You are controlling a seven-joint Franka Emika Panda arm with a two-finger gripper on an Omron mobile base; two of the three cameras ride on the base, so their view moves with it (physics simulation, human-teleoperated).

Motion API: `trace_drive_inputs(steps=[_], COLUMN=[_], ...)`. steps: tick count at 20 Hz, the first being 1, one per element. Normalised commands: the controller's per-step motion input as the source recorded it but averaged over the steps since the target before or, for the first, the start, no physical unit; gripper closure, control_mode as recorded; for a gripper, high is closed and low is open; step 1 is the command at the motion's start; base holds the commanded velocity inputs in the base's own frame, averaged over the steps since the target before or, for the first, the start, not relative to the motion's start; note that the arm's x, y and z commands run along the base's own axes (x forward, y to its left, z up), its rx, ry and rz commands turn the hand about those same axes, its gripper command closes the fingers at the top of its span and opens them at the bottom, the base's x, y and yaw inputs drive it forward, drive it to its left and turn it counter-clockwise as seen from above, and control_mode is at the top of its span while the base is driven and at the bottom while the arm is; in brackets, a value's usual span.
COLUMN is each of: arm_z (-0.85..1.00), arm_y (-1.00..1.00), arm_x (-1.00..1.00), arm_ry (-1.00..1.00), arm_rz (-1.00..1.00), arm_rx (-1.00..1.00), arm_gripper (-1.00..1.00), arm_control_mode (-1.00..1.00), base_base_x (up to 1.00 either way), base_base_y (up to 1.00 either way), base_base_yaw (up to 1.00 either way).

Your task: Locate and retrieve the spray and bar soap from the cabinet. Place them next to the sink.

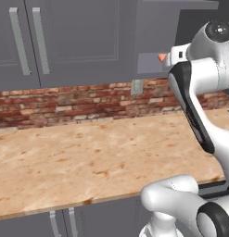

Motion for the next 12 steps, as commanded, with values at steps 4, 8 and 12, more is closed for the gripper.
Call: trace_drive_inputs(steps=[4, 8, 12], arm_z=[0.00, 0.00, 0.00], arm_y=[-0.09, -0.10, -0.09], arm_x=[0.40, 0.50, 0.47], arm_ry=[-0.03, -0.06, -0.05], arm_rz=[0.00, 0.00, 0.00], arm_rx=[0.00, 0.00, 0.00], arm_gripper=[-1.00, -1.00, -1.00], arm_control_mode=[-1.00, -1.00, -1.00], base_base_x=[0.00, 0.00, 0.00], base_base_y=[0.00, 0.00, 0.00], base_base_yaw=[0.00, 0.00, 0.00])
